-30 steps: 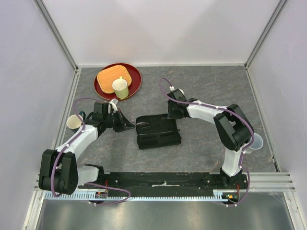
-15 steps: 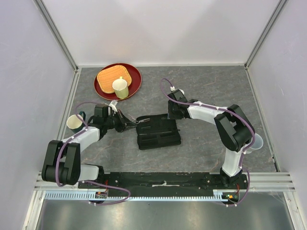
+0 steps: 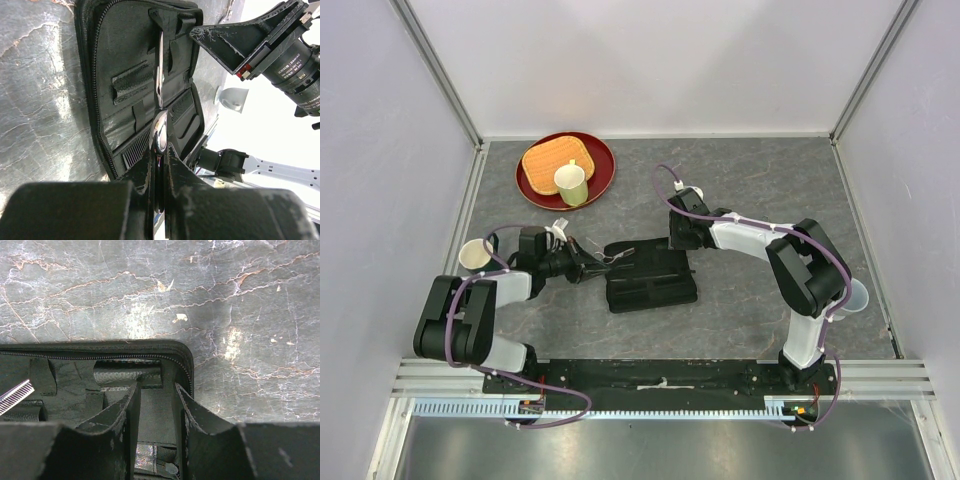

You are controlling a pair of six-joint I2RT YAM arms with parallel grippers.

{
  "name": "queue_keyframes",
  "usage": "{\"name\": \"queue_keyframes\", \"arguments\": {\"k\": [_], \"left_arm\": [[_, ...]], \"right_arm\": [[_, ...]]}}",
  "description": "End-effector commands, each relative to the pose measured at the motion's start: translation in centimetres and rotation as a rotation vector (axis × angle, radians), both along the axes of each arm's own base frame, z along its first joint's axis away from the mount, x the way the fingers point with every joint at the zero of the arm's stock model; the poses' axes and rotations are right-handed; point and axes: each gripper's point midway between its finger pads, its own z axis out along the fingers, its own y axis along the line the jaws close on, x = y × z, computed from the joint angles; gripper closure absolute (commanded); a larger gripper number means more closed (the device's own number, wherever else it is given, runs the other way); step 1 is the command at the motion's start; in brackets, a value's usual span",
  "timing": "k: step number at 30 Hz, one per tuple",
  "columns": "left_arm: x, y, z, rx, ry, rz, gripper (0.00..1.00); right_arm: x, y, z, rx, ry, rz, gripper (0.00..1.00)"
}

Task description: Sort the hair-cutting tools

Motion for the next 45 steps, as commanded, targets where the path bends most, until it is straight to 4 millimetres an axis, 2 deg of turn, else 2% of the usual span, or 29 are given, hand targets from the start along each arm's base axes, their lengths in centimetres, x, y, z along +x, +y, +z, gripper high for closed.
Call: {"name": "queue_keyframes", "arguments": {"k": [1, 13, 17, 18, 25, 33, 36, 40, 45], "left_arm": [[-0.8, -1.3, 1.2, -0.082, -0.011, -0.072, 0.98], [0.2, -1.3, -0.3, -0.063, 0.036, -0.067, 0.98], [-0.5, -0.5, -1.2, 0.019, 0.061, -0.039, 0.98], [-1.2, -0.1, -1.9, 0.056, 0.091, -0.047, 0.98], [-1.6, 1.6, -2.1, 0.219, 0.086, -0.055, 0.98], [-2.5, 0.1, -1.7, 0.113, 0.098, -0.128, 0.98], [-1.9, -0.1, -1.3, 0.096, 0.062, -0.125, 0.98], [-1.3, -0.4, -1.3, 0.078, 0.059, -0.125, 0.98], [0.2, -0.6, -1.4, 0.08, 0.081, -0.124, 0.98]], "right_arm": [[-2.8, -1.6, -3.4, -0.086, 0.112, 0.004, 0.61], [-2.9, -0.9, -3.3, -0.089, 0.109, 0.032, 0.6], [-2.8, -1.0, -3.4, -0.094, 0.106, 0.03, 0.6], [-2.8, -1.2, -3.6, -0.107, 0.108, 0.025, 0.6], [-1.8, -2.7, -4.1, -0.191, 0.071, -0.007, 0.64], [2.4, 0.6, -2.9, -0.105, -0.048, 0.105, 0.6], [3.3, 1.5, -2.9, -0.076, -0.066, 0.166, 0.59], [3.8, 1.9, -2.7, -0.065, -0.078, 0.208, 0.57], [3.2, 2.2, -2.9, -0.04, -0.055, 0.213, 0.56]]}}
